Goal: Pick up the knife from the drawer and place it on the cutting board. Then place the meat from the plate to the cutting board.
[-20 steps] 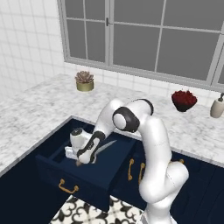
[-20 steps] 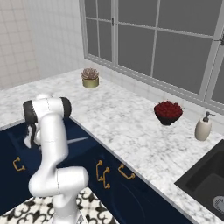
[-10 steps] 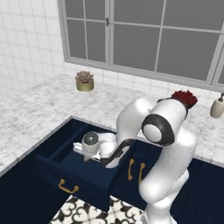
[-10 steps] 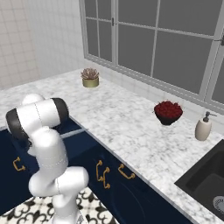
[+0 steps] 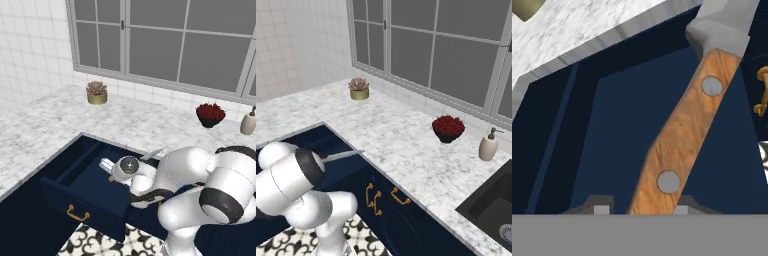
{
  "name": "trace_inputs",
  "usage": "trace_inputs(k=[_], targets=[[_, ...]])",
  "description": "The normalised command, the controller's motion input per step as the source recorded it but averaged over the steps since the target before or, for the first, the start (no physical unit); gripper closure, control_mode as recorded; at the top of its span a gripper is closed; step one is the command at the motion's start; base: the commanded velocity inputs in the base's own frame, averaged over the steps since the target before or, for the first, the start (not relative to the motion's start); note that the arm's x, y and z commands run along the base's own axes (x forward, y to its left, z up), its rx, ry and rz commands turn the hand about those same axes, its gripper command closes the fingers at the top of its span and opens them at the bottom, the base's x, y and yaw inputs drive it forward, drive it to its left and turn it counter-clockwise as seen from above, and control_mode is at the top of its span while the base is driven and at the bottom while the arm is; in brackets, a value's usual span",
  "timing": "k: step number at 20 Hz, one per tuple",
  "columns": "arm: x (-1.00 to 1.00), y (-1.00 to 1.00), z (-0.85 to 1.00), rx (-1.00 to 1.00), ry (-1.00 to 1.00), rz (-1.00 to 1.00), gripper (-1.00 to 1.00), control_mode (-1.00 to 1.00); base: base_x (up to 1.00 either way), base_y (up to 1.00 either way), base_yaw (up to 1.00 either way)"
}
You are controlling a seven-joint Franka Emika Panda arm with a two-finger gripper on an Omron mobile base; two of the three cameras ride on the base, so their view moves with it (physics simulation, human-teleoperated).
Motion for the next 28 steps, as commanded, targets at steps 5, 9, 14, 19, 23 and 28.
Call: trace_inputs(k=[5,9,14,19,23,28], targets=[[0.13,-0.1,1.0,0.01,0.04,-0.15,1.0,-1.0,0.0,0.0,0.0],[0.53,0.0,1.0,0.0,0.12,-0.1,1.0,-1.0,0.0,0.0,0.0],[0.06,-0.16,0.97,0.0,0.14,-0.1,1.0,-1.0,0.0,0.0,0.0],[-0.71,-0.83,0.4,0.0,-0.01,-0.11,1.0,-1.0,0.0,0.0,0.0],[-0.56,-1.0,0.0,0.0,0.0,-0.1,1.0,-1.0,0.0,0.0,0.0],[-0.08,-0.72,-0.34,0.0,0.0,-0.03,1.0,-1.0,0.0,0.0,0.0]])
